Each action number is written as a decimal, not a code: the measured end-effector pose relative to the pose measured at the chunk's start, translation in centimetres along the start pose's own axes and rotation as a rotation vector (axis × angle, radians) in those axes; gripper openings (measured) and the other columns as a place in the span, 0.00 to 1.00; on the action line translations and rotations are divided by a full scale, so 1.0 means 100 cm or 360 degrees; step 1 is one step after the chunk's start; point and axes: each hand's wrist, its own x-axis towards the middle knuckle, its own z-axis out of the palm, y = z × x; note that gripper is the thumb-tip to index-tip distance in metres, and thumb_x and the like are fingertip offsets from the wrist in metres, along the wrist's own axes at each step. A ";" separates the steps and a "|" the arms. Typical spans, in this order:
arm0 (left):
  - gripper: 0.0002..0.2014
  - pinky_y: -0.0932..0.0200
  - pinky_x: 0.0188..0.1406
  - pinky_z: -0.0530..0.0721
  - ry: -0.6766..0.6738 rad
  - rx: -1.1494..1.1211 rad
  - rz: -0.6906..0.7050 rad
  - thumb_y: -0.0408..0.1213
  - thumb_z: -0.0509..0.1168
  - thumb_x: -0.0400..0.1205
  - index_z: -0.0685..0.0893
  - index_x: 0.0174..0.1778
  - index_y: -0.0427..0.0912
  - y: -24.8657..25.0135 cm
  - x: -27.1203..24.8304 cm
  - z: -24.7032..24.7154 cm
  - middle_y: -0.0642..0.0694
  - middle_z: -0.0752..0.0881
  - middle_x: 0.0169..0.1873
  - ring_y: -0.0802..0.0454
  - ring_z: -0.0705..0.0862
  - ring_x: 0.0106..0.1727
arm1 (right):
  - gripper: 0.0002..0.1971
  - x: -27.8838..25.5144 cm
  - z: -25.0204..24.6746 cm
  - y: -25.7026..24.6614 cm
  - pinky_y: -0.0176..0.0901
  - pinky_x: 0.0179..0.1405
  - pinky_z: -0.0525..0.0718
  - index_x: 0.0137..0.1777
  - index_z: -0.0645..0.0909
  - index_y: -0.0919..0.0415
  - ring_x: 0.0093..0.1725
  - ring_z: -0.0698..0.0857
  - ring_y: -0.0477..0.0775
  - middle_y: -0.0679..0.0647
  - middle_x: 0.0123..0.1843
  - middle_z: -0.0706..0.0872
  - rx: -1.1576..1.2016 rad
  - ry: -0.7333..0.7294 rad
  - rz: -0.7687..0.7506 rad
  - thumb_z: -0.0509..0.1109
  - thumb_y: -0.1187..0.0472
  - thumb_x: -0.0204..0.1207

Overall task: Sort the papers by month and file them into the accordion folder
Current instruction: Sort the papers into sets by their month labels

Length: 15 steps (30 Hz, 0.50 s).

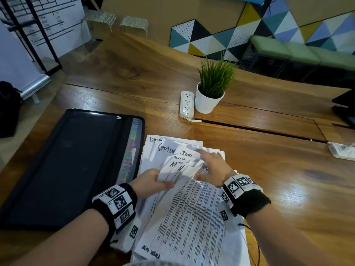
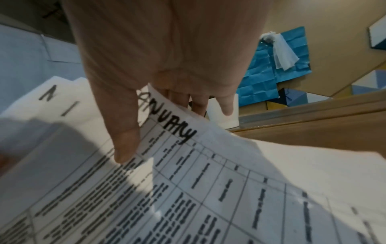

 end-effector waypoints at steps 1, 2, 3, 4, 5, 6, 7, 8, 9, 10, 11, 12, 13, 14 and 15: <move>0.11 0.62 0.44 0.83 -0.0057 0.0113 -0.0034 0.48 0.72 0.76 0.83 0.46 0.46 0.005 -0.005 -0.001 0.47 0.86 0.40 0.49 0.85 0.41 | 0.38 0.000 0.001 -0.002 0.56 0.80 0.49 0.78 0.56 0.51 0.75 0.66 0.53 0.53 0.74 0.73 -0.0167 -0.0055 -0.0021 0.72 0.50 0.73; 0.10 0.68 0.37 0.79 -0.0115 0.0221 -0.0043 0.49 0.72 0.76 0.79 0.42 0.49 0.007 -0.007 -0.001 0.50 0.82 0.36 0.54 0.81 0.37 | 0.34 -0.001 0.002 -0.004 0.55 0.80 0.46 0.77 0.58 0.52 0.75 0.67 0.53 0.52 0.73 0.74 -0.0253 -0.0081 -0.0057 0.70 0.50 0.75; 0.12 0.71 0.33 0.76 -0.0157 0.0302 -0.0048 0.51 0.72 0.76 0.76 0.39 0.51 0.011 -0.009 -0.002 0.53 0.80 0.34 0.59 0.78 0.35 | 0.31 -0.001 0.003 -0.007 0.54 0.80 0.46 0.76 0.60 0.53 0.74 0.69 0.53 0.52 0.73 0.75 -0.0259 -0.0090 -0.0091 0.68 0.51 0.76; 0.13 0.74 0.32 0.76 -0.0185 0.0305 -0.0052 0.54 0.71 0.74 0.76 0.39 0.53 0.010 -0.009 -0.002 0.55 0.81 0.34 0.61 0.79 0.35 | 0.29 -0.001 0.005 -0.009 0.52 0.79 0.50 0.76 0.62 0.53 0.73 0.71 0.53 0.53 0.73 0.75 -0.0222 -0.0090 -0.0122 0.67 0.52 0.77; 0.16 0.74 0.37 0.78 -0.0189 0.0251 -0.0061 0.60 0.70 0.72 0.79 0.42 0.53 0.012 -0.013 -0.002 0.55 0.83 0.37 0.61 0.81 0.39 | 0.28 -0.002 0.005 -0.011 0.50 0.78 0.57 0.75 0.62 0.52 0.71 0.74 0.54 0.53 0.72 0.76 -0.0150 -0.0086 -0.0150 0.68 0.54 0.77; 0.25 0.70 0.49 0.81 -0.0161 0.0113 -0.0039 0.68 0.67 0.68 0.82 0.50 0.53 0.010 -0.014 -0.002 0.54 0.86 0.45 0.59 0.83 0.48 | 0.28 -0.003 0.005 -0.012 0.48 0.74 0.65 0.75 0.63 0.50 0.68 0.76 0.55 0.53 0.70 0.78 -0.0053 -0.0076 -0.0172 0.69 0.55 0.76; 0.34 0.60 0.63 0.79 -0.0079 -0.0108 -0.0040 0.73 0.62 0.68 0.81 0.61 0.53 0.009 -0.015 -0.004 0.55 0.83 0.57 0.57 0.81 0.59 | 0.29 -0.003 0.003 -0.011 0.48 0.70 0.72 0.75 0.64 0.48 0.66 0.78 0.55 0.53 0.69 0.79 0.0059 -0.0054 -0.0186 0.70 0.57 0.75; 0.36 0.51 0.71 0.73 0.0039 -0.0348 -0.0053 0.73 0.56 0.72 0.78 0.67 0.52 0.006 -0.011 -0.006 0.58 0.77 0.63 0.57 0.76 0.66 | 0.28 -0.004 0.002 -0.009 0.50 0.66 0.76 0.73 0.67 0.47 0.64 0.80 0.54 0.53 0.68 0.80 0.0162 -0.0023 -0.0197 0.72 0.58 0.74; 0.32 0.48 0.72 0.71 0.0186 -0.0521 -0.0029 0.70 0.52 0.77 0.77 0.69 0.53 0.006 -0.009 -0.008 0.60 0.76 0.65 0.57 0.74 0.68 | 0.26 -0.006 0.000 -0.008 0.51 0.63 0.79 0.70 0.71 0.47 0.61 0.82 0.54 0.53 0.65 0.82 0.0222 0.0015 -0.0229 0.73 0.60 0.73; 0.27 0.51 0.69 0.73 0.0363 -0.0535 0.0036 0.65 0.51 0.82 0.81 0.64 0.51 0.003 -0.004 -0.012 0.60 0.79 0.63 0.56 0.76 0.67 | 0.20 -0.008 0.001 -0.006 0.52 0.59 0.82 0.64 0.78 0.50 0.56 0.84 0.53 0.53 0.60 0.85 0.0229 0.0060 -0.0287 0.74 0.61 0.72; 0.21 0.54 0.64 0.75 0.0514 -0.0487 0.0099 0.59 0.52 0.84 0.83 0.58 0.49 0.003 0.002 -0.016 0.56 0.83 0.58 0.54 0.79 0.64 | 0.13 -0.010 0.002 -0.002 0.53 0.54 0.84 0.56 0.84 0.54 0.51 0.85 0.53 0.53 0.53 0.87 0.0217 0.0113 -0.0358 0.75 0.63 0.71; 0.14 0.56 0.60 0.75 0.0618 -0.0403 0.0121 0.53 0.57 0.85 0.82 0.52 0.49 0.002 0.007 -0.020 0.53 0.84 0.54 0.52 0.80 0.61 | 0.08 -0.014 0.005 0.002 0.51 0.49 0.85 0.48 0.88 0.58 0.46 0.86 0.53 0.54 0.47 0.88 0.0228 0.0163 -0.0433 0.76 0.65 0.69; 0.06 0.56 0.59 0.74 0.0653 -0.0275 0.0091 0.49 0.62 0.82 0.79 0.47 0.52 -0.001 0.013 -0.024 0.49 0.82 0.51 0.50 0.80 0.58 | 0.06 -0.017 0.010 0.005 0.46 0.46 0.85 0.44 0.88 0.60 0.43 0.85 0.53 0.53 0.43 0.87 0.0258 0.0205 -0.0496 0.77 0.67 0.67; 0.04 0.56 0.57 0.73 0.0632 -0.0144 0.0031 0.46 0.65 0.80 0.76 0.45 0.53 -0.002 0.016 -0.025 0.46 0.80 0.51 0.50 0.79 0.55 | 0.06 -0.021 0.015 0.007 0.37 0.45 0.83 0.41 0.88 0.60 0.42 0.85 0.51 0.51 0.42 0.86 0.0286 0.0240 -0.0531 0.77 0.69 0.66; 0.06 0.57 0.56 0.72 0.0594 -0.0050 -0.0017 0.43 0.66 0.80 0.77 0.49 0.52 -0.004 0.019 -0.024 0.44 0.78 0.51 0.49 0.77 0.54 | 0.08 -0.024 0.021 0.008 0.27 0.45 0.78 0.41 0.88 0.58 0.43 0.84 0.48 0.49 0.42 0.84 0.0294 0.0275 -0.0532 0.76 0.71 0.65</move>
